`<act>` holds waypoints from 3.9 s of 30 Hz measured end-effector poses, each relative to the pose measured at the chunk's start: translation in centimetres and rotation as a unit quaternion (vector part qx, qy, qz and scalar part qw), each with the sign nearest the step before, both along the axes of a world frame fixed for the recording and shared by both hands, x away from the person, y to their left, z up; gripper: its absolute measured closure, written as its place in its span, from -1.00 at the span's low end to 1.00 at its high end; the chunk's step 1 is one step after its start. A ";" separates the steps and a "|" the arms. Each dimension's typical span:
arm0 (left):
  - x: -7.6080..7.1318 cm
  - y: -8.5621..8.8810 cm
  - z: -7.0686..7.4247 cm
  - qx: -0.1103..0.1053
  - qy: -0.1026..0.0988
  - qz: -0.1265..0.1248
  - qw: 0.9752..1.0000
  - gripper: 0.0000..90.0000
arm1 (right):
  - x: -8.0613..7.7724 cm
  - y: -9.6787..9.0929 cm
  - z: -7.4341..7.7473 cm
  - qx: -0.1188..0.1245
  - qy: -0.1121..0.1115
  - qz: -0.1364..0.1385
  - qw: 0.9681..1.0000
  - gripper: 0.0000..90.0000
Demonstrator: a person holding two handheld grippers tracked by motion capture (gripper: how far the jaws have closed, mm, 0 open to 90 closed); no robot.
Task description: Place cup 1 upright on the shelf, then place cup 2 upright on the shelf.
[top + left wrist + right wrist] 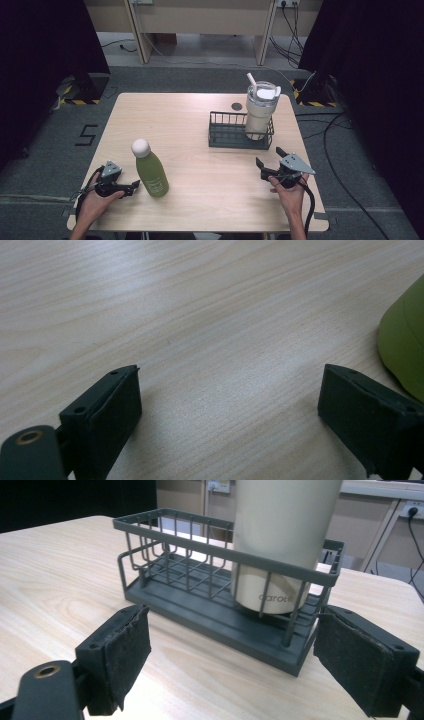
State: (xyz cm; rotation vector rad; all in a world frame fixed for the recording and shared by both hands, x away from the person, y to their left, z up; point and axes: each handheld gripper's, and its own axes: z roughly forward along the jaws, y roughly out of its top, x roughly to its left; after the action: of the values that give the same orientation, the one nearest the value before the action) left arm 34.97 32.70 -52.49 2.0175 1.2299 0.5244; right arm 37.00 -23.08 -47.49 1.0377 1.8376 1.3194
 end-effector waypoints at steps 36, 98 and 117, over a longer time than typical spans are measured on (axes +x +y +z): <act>-0.2 0.0 0.0 0.000 0.001 0.004 1.000 -0.78 | -2.5 0.5 -2.6 -0.070 0.111 0.033 0.991 -0.66; -4.4 0.4 1.9 -0.121 -0.078 -0.053 0.988 -0.67 | -2.1 0.1 -4.2 -0.101 0.218 0.023 0.970 -0.81; -5.8 -2.3 3.6 -0.161 -0.126 -0.100 0.974 -0.67 | -2.0 0.2 -4.2 -0.102 0.218 0.024 0.970 -0.83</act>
State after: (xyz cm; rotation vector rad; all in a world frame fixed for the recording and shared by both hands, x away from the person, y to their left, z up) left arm 29.21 30.39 -48.92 1.7152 0.8829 0.4359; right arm 35.00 -22.92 -51.67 1.2481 2.2784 0.9496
